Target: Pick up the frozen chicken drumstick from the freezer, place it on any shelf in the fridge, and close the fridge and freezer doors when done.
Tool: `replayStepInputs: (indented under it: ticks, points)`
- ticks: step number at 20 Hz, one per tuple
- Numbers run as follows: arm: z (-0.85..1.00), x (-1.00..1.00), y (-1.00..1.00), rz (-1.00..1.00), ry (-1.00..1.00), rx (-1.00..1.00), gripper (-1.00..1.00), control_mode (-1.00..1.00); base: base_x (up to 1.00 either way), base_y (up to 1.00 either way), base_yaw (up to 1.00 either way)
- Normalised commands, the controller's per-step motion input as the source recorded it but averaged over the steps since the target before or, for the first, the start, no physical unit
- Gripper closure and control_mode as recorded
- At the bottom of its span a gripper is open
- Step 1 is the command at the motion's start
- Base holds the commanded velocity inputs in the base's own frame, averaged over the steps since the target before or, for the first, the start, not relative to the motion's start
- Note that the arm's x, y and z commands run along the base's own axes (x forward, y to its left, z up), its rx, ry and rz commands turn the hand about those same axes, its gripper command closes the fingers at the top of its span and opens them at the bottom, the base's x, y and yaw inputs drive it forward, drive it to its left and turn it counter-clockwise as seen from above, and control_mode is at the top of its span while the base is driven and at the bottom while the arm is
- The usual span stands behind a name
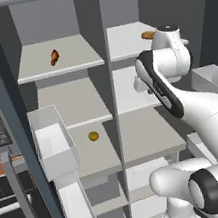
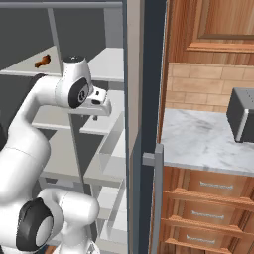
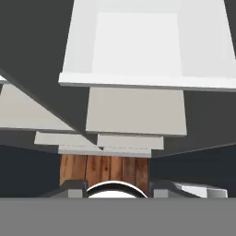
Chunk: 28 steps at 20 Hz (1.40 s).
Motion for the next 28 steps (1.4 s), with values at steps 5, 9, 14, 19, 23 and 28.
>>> replayStepInputs:
  ticks: [5,9,14,19,23,28]
  points:
    - [0.0,-0.68,0.45,0.01,-0.14,-0.07,-1.0,-1.0,0.0,0.0,0.0]
    - [0.04,0.19,1.0,-0.01,-0.12,-0.27,-1.0,-1.0,0.0,0.0,0.0]
    - [0.53,0.11,0.81,-0.01,-0.28,-0.03,-1.0,-1.0,0.0,0.0,0.0]
    - [0.78,0.32,1.0,-0.02,-0.3,-0.01,-1.0,-1.0,0.0,0.0,0.0]
    - [0.45,0.31,0.58,0.15,-0.23,0.19,-1.0,-1.0,0.0,0.0,0.0]
    - [0.55,0.63,0.54,0.17,-0.16,0.28,-1.0,-1.0,0.0,0.0,0.0]
